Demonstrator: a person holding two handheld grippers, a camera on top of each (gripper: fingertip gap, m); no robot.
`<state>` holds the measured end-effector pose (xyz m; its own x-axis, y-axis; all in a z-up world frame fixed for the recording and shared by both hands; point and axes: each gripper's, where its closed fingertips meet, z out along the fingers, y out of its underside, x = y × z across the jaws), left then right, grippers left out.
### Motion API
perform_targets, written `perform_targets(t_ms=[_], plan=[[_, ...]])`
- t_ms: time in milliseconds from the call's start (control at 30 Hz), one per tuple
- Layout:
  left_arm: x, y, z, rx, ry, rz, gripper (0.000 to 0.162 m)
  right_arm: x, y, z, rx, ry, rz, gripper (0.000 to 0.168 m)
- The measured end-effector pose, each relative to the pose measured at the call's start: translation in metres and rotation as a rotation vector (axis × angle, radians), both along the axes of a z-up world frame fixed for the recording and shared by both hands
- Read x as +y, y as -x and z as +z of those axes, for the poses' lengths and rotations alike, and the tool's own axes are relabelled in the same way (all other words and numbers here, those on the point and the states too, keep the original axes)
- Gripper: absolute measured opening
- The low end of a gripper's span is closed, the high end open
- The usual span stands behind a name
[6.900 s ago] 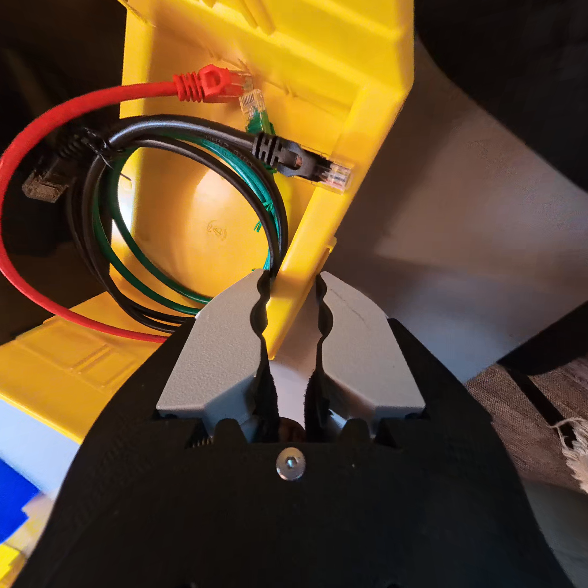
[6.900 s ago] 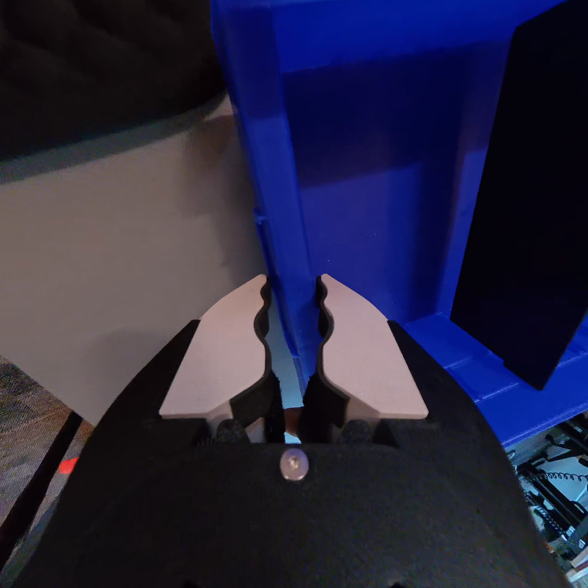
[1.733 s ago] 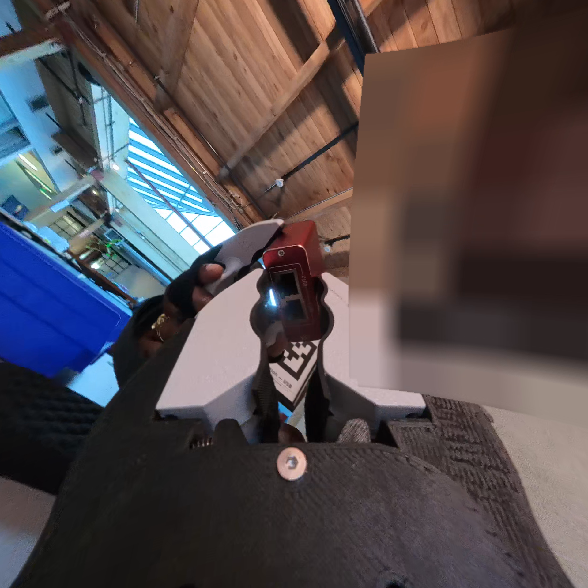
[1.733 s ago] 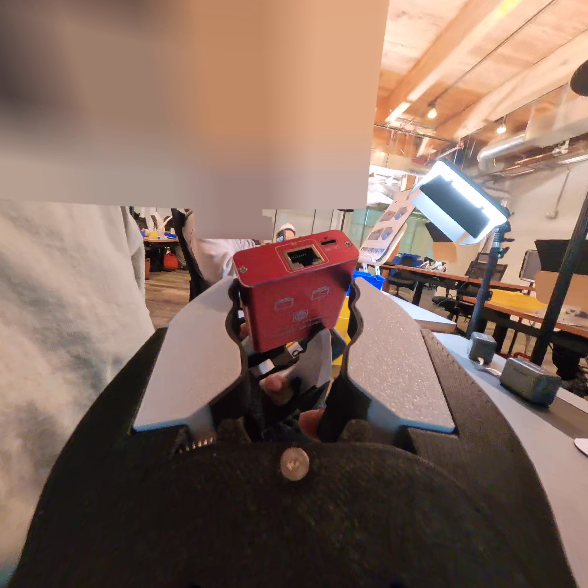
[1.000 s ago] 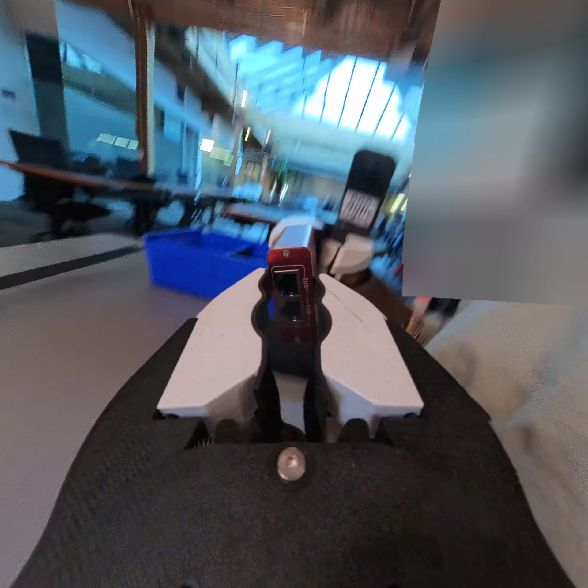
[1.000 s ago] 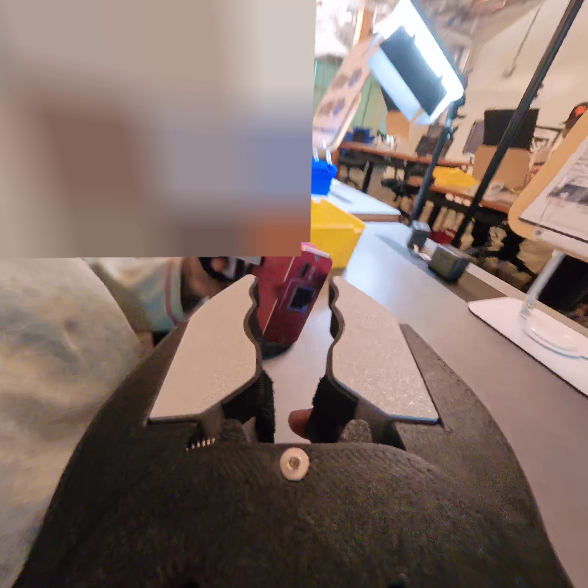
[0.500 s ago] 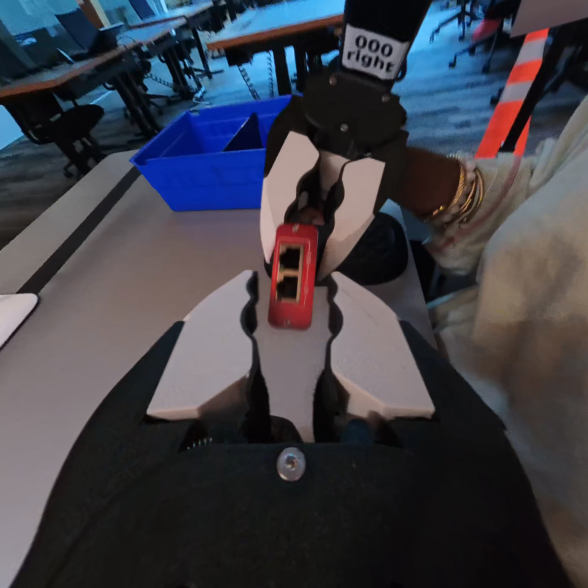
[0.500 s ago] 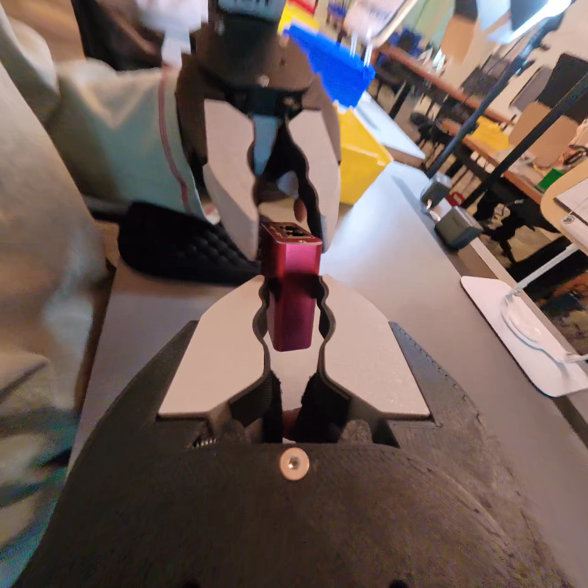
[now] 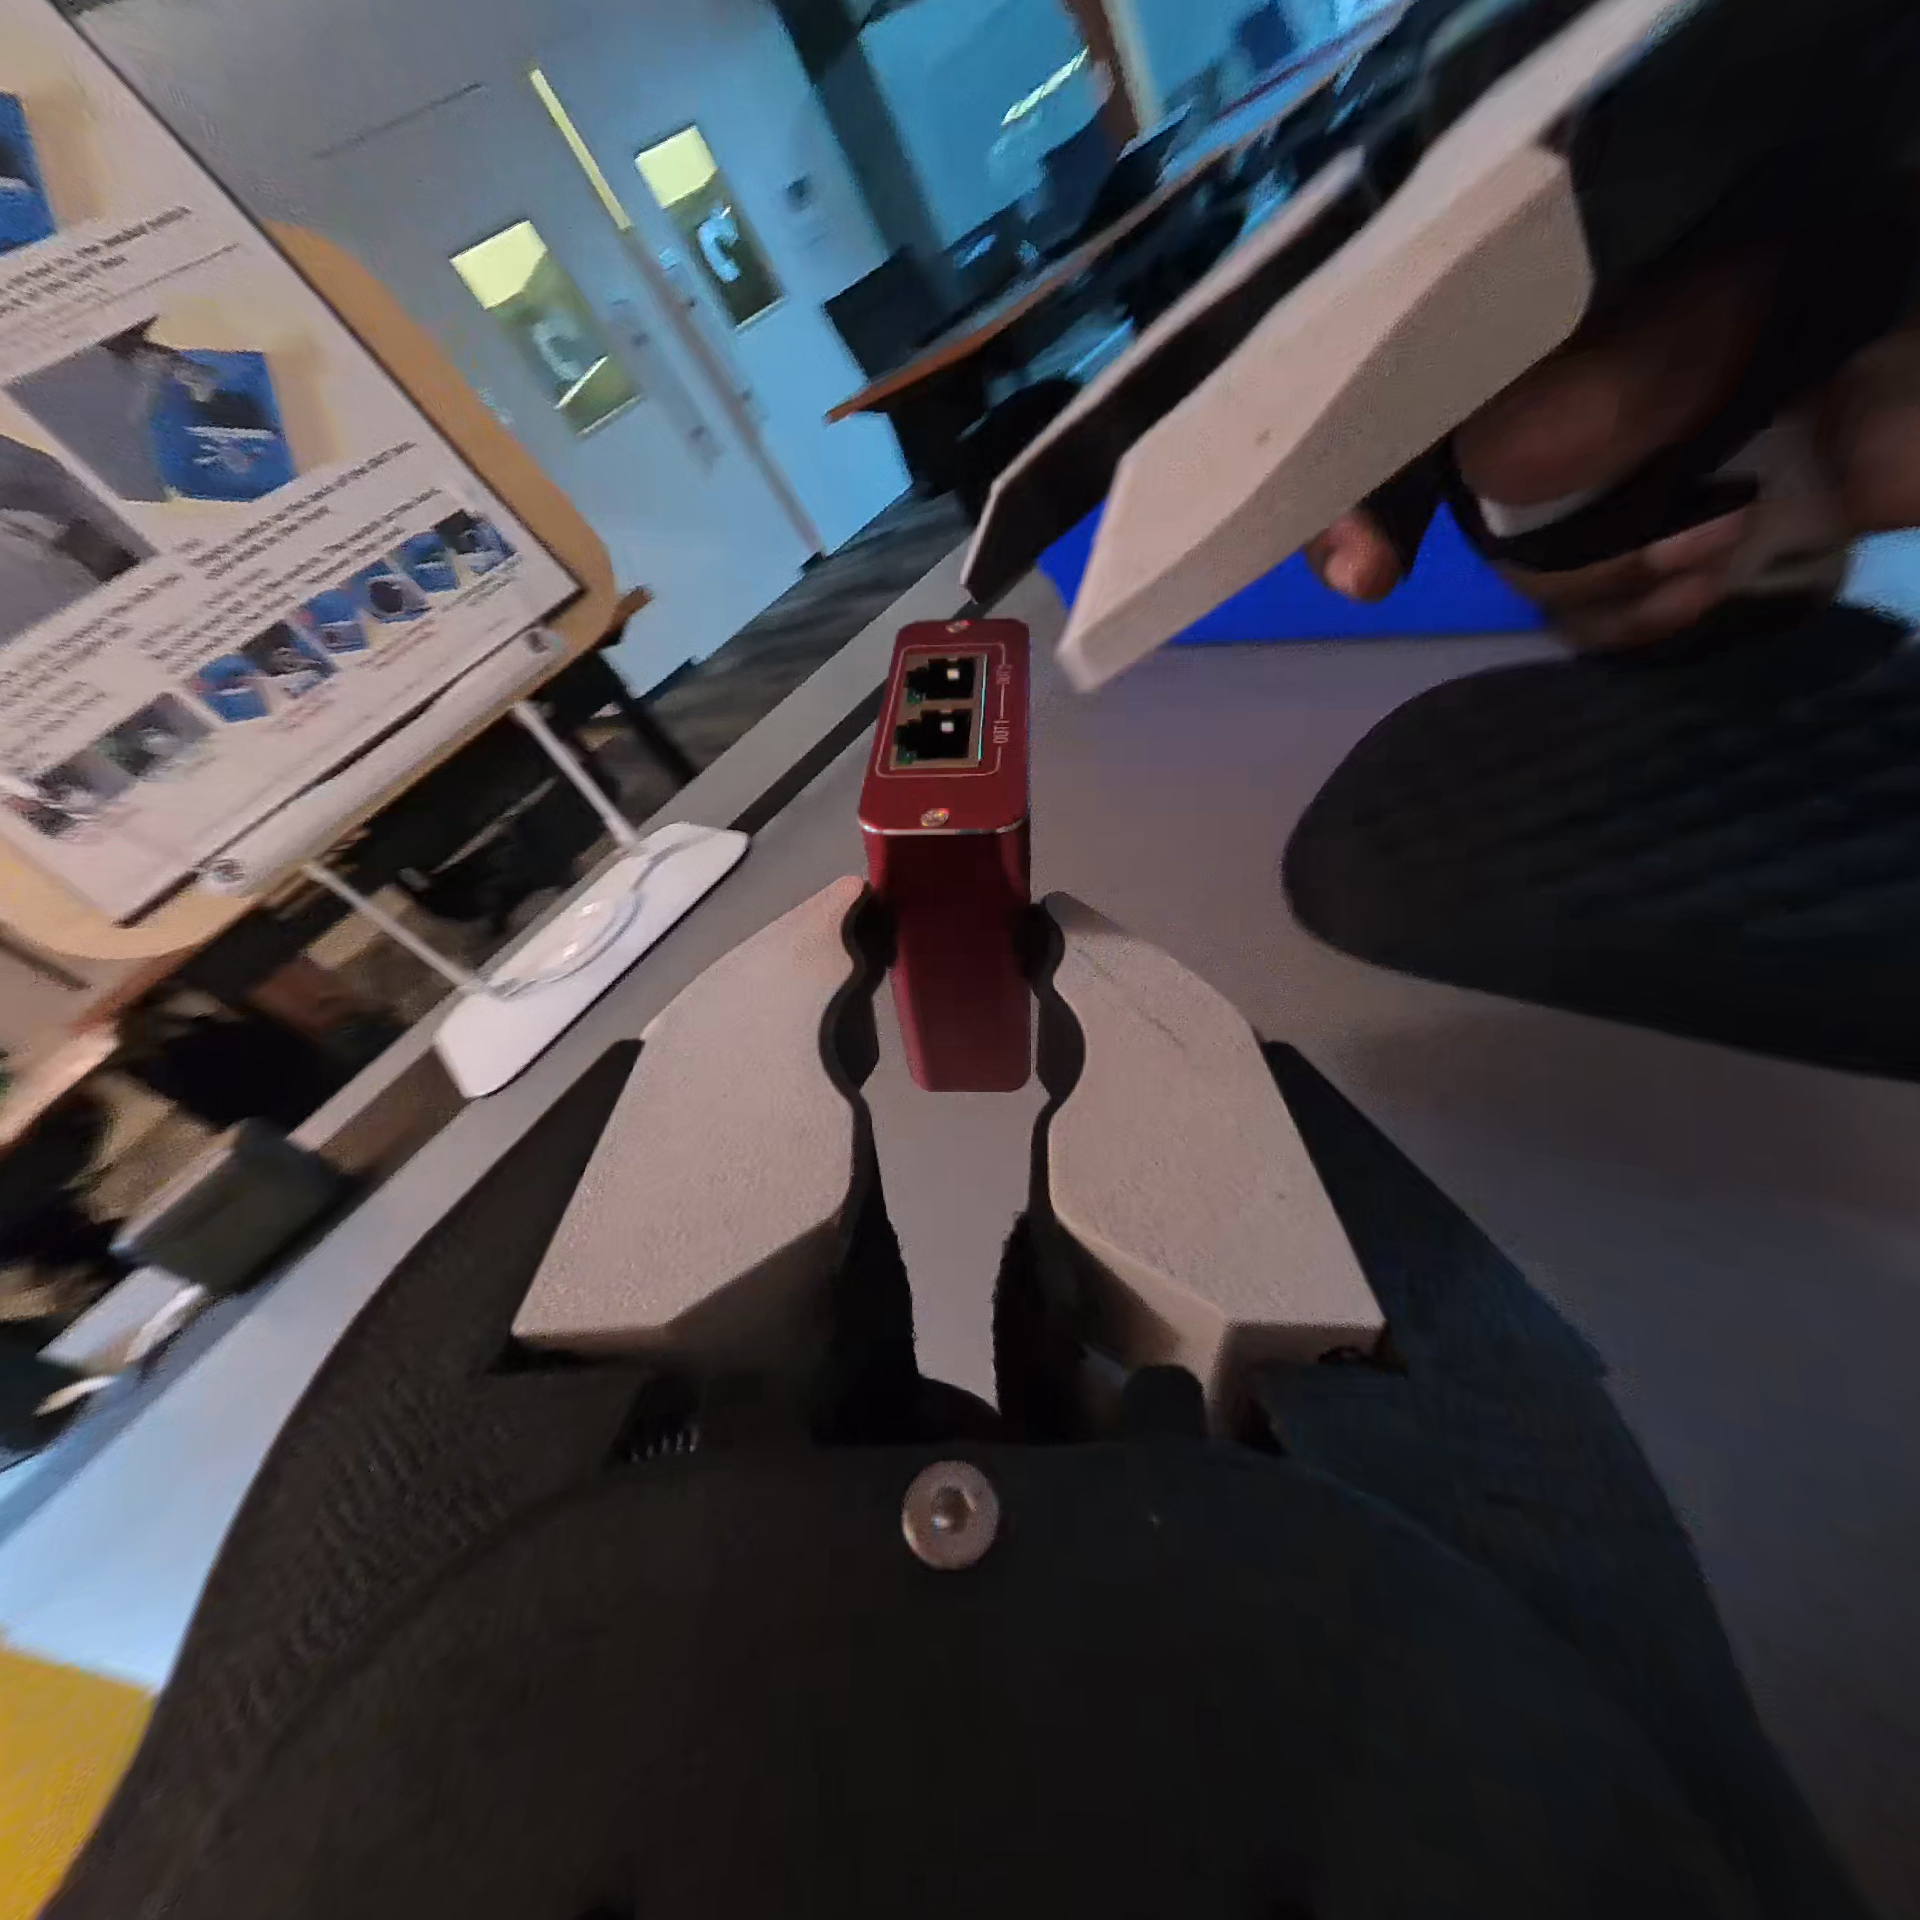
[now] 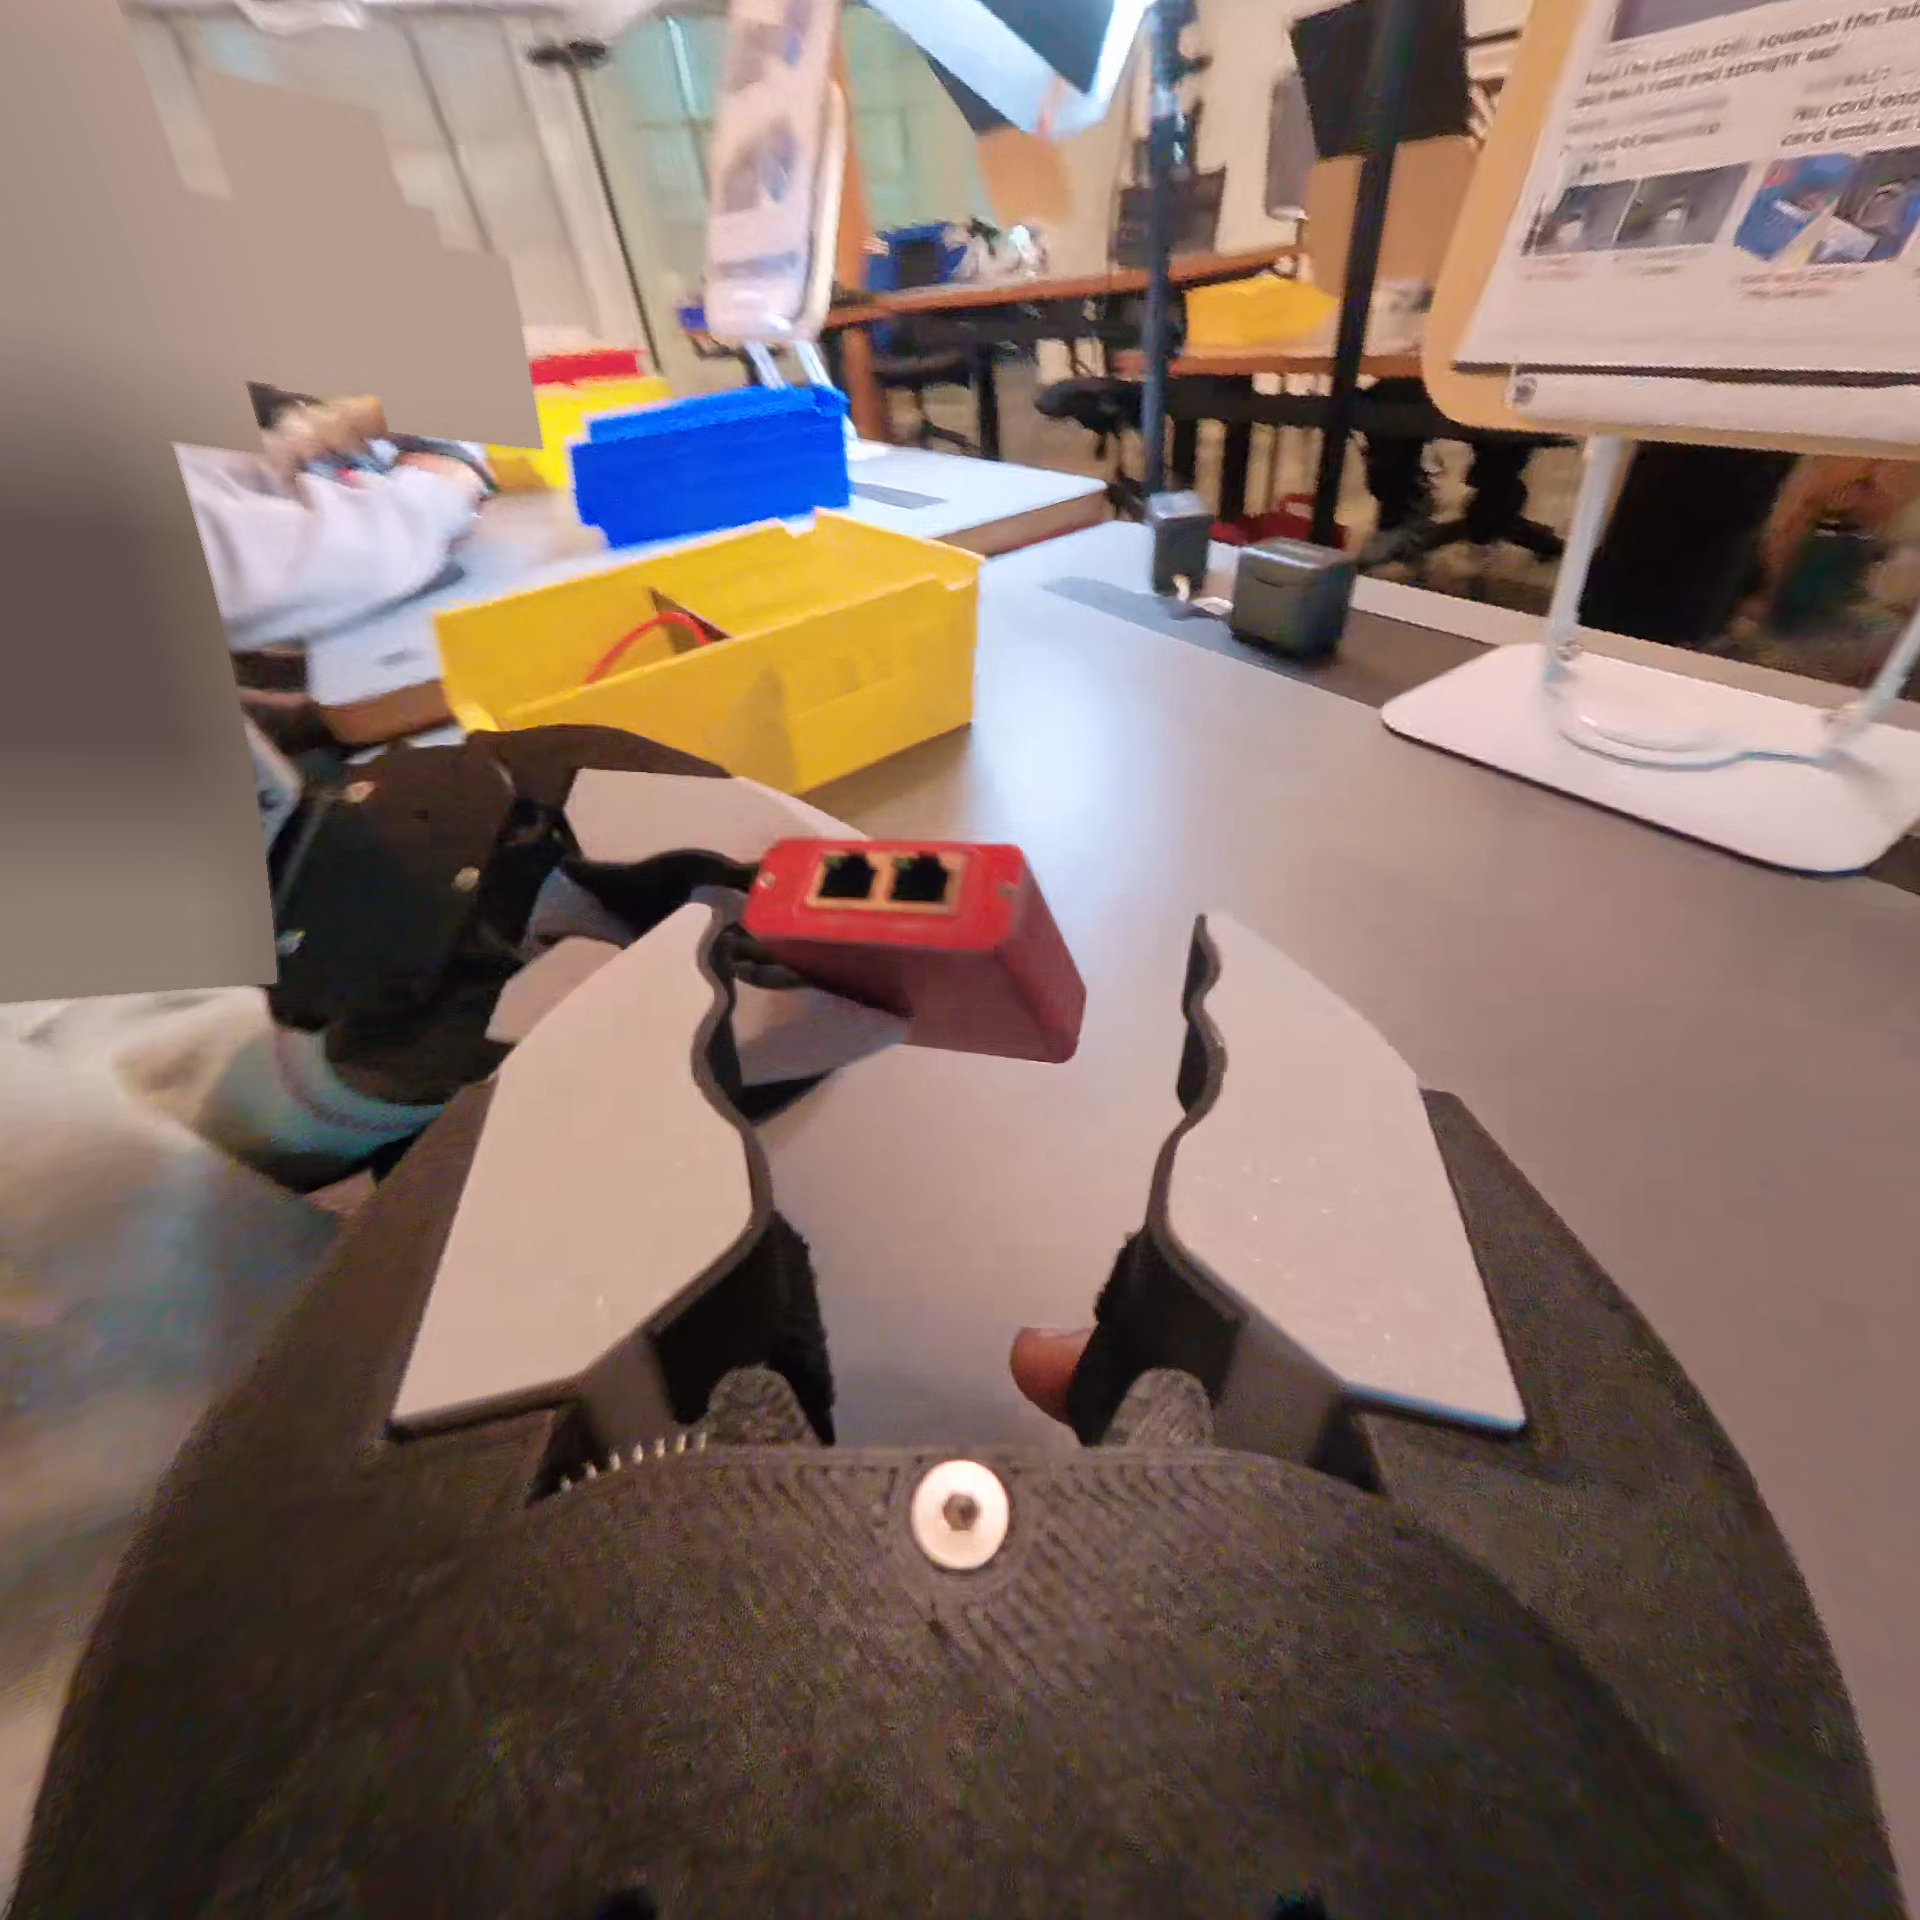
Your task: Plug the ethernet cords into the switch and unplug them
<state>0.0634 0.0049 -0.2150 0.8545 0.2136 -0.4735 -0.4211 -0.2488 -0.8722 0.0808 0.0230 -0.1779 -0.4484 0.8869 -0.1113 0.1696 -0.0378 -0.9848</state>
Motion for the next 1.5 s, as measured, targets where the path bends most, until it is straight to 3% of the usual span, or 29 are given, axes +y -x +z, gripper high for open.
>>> perform_targets(t_ms=[100,267,367,400,467,567,700,867,1067,1300,1400,1500], plan=[[0.007,0.001,-0.004,0.08,0.034,0.064,0.026,-0.012,0.007,-0.011,-0.079,-0.153,-0.064,0.091],[0.009,-0.004,-0.007,0.133,0.061,0.085,0.026,-0.01,0.013,-0.026,-0.162,-0.309,-0.118,0.068],[0.009,-0.013,-0.013,0.047,0.049,0.013,0.026,-0.011,0.01,-0.031,-0.187,-0.334,-0.06,0.068],[0.008,-0.015,-0.016,-0.02,0.067,-0.025,0.03,-0.01,0.008,-0.034,-0.203,-0.334,-0.037,0.068],[-0.002,-0.013,-0.018,-0.182,0.088,-0.093,0.055,-0.006,0.004,-0.043,-0.253,-0.354,0.021,0.068],[-0.028,0.008,-0.001,-0.352,0.046,-0.142,0.063,0.0,-0.005,-0.063,-0.375,-0.401,0.126,0.068],[-0.071,0.038,0.035,-0.408,-0.022,-0.123,0.063,-0.002,-0.021,-0.087,-0.501,-0.475,0.3,0.068],[-0.11,0.063,0.063,-0.308,-0.058,-0.012,0.062,0.004,-0.025,-0.095,-0.53,-0.544,0.375,0.069],[-0.123,0.07,0.071,-0.243,-0.057,0.034,0.061,0.012,-0.026,-0.109,-0.576,-0.617,0.426,0.069],[-0.132,0.063,0.079,-0.271,-0.053,-0.006,0.062,0.016,-0.025,-0.11,-0.582,-0.581,0.451,0.069],[-0.153,0.061,0.095,-0.288,-0.066,-0.006,0.064,0.016,-0.021,-0.097,-0.519,-0.518,0.405,0.091],[-0.193,0.077,0.106,-0.279,-0.044,0.121,0.065,0.017,-0.01,-0.062,-0.296,-0.446,0.302,0.105]])
